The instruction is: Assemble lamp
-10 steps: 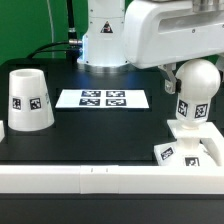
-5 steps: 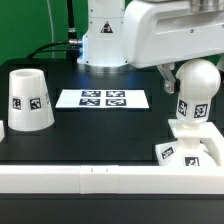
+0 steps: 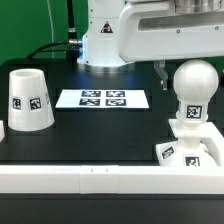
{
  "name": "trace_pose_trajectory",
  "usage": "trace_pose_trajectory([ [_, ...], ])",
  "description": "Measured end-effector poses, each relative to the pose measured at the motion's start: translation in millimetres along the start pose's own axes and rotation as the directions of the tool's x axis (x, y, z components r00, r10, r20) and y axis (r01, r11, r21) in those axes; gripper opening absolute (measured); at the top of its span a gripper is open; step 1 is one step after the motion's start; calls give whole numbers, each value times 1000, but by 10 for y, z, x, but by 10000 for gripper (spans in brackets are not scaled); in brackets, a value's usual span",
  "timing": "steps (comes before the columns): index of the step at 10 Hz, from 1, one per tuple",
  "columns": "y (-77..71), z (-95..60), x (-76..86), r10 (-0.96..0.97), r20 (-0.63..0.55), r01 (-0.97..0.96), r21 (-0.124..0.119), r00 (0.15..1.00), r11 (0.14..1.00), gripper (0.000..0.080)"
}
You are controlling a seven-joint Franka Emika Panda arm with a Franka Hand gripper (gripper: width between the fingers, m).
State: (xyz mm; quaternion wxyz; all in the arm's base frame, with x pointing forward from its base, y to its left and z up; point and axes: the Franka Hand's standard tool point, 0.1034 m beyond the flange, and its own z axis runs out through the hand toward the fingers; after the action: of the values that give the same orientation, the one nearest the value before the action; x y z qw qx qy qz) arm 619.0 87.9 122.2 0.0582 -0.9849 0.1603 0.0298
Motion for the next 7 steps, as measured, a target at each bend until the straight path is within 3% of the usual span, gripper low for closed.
trace_pose_trajectory([
  [2, -9, 6, 5, 228, -4, -228, 10, 974, 974, 577],
  [3, -13, 10, 6, 343, -1, -342, 26, 939, 939, 577],
  [7, -23, 11, 17, 580, 16, -580, 44, 815, 814, 577],
])
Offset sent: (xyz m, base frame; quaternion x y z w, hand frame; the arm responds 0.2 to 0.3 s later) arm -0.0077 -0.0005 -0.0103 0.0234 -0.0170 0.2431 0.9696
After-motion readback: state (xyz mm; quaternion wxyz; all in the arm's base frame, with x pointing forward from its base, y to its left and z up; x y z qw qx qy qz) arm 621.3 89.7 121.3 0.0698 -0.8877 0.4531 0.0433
